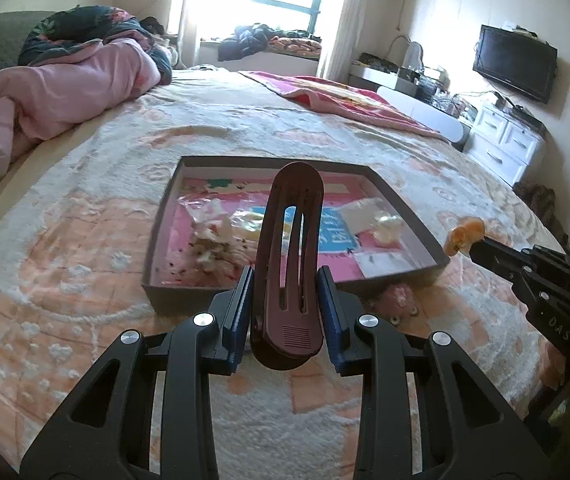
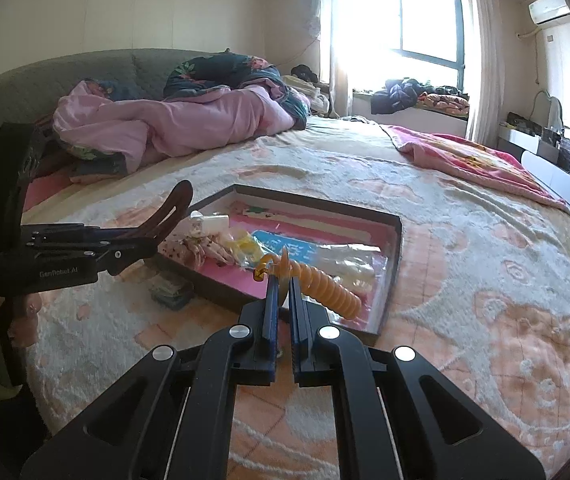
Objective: Organize jewelry
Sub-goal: 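Carry the maroon clip into the tray with left tool while right tool carries the yellow tie there, then open both tools over the tray and withdraw them, then grasp the clear box of silver jewelry with left tool while right tool grasps the pink pom-pom, then carry the jewelry box into the tray with left tool while right tool carries the pom-pom there, then open both tools over the tray and withdraw them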
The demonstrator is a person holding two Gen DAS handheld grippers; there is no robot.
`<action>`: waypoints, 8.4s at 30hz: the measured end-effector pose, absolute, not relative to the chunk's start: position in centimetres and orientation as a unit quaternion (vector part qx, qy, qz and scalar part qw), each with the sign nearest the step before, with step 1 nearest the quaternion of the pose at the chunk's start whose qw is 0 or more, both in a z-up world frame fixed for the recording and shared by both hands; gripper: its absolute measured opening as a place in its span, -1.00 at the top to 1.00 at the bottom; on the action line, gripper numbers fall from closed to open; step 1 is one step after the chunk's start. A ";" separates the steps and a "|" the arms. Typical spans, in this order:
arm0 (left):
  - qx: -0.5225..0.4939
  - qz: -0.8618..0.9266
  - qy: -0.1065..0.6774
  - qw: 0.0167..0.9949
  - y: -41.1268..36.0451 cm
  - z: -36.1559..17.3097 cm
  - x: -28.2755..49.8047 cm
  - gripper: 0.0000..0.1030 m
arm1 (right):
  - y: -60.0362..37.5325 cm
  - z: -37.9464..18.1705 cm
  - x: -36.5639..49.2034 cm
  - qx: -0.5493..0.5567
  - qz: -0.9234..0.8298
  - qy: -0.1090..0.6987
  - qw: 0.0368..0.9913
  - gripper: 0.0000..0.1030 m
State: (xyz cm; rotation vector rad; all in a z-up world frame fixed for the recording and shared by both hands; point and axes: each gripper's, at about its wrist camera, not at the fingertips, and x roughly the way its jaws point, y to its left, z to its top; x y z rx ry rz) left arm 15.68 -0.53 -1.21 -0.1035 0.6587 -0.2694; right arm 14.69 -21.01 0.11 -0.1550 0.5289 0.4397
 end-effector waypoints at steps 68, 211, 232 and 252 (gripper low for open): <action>-0.026 -0.135 0.401 0.906 -2.6 -5.7 28.0 0.53 | -18.2 -5.1 22.7 -0.059 0.245 0.352 0.901 0.79; -0.030 -0.150 0.382 0.911 -6.6 -4.2 27.8 0.25 | -23.7 -4.1 24.1 -0.019 0.167 0.353 0.920 0.42; -0.026 -0.156 0.392 0.906 -7.2 -4.8 28.8 0.25 | -22.1 -5.0 23.6 -0.031 0.186 0.383 0.904 0.27; -0.032 -0.140 0.367 0.919 -6.4 -2.1 26.0 -0.19 | -24.7 -2.0 20.8 -0.002 0.152 0.345 0.926 -0.36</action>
